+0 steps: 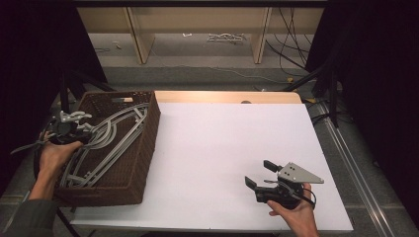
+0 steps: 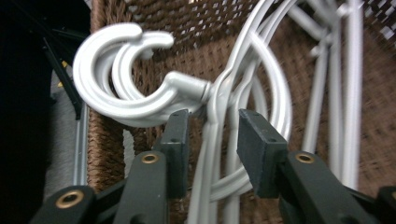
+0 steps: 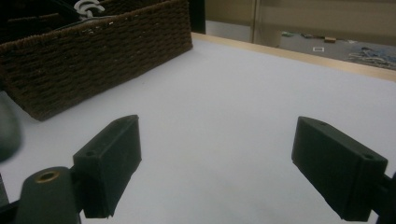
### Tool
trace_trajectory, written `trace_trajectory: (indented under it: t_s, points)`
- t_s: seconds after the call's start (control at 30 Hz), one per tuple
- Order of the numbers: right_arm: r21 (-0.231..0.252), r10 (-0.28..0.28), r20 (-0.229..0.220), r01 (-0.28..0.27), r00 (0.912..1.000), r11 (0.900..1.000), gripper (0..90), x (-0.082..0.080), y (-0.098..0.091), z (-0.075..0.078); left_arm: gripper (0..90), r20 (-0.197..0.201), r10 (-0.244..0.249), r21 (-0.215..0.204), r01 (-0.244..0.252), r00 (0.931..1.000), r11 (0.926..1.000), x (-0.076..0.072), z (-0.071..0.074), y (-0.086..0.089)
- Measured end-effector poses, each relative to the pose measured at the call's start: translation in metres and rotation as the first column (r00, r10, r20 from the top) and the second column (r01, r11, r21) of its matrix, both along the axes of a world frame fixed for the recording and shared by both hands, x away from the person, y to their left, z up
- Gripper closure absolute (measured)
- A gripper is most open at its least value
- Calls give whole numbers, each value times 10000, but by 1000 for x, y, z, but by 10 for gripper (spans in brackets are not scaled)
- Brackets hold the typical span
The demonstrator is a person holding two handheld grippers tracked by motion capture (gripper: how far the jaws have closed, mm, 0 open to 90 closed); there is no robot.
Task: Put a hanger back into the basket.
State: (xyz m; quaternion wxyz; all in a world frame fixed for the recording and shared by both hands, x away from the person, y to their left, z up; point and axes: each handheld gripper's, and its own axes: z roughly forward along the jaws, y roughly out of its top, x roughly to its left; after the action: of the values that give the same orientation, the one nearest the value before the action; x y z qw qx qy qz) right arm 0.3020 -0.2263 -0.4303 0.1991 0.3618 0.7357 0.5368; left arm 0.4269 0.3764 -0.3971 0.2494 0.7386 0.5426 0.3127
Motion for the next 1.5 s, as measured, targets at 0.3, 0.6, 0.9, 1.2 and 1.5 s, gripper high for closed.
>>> trace_trajectory:
  t_s: [0.3, 0.6, 0.9, 1.2, 1.5]
  points:
    - [-8, 6, 14, -6, 10000, 10000, 166, -1, -1, 2, 449, 1250, -47, -1785, 272, 9921, 9836, -19, 20, -20]
    - [29, 1, 10, -1, 10000, 10000, 166, -1, 0, 1, 358, 2520, -563, -3557, 1465, 9661, 9231, -48, 38, -58]
    - [-49, 60, 121, -60, 9999, 10000, 166, -1, 1, 2, 260, 3320, -1965, -3923, 3245, 9226, 8607, -67, 40, -98]
    - [-63, 72, 110, -72, 9999, 10000, 165, -2, 1, 2, 178, 4057, -2793, -3887, 4408, 8703, 8091, -82, 38, -136]
    - [-130, 76, 136, -74, 9999, 9999, 165, -3, 1, 2, 157, 4568, -3730, -3396, 5459, 8076, 7659, -98, 30, -173]
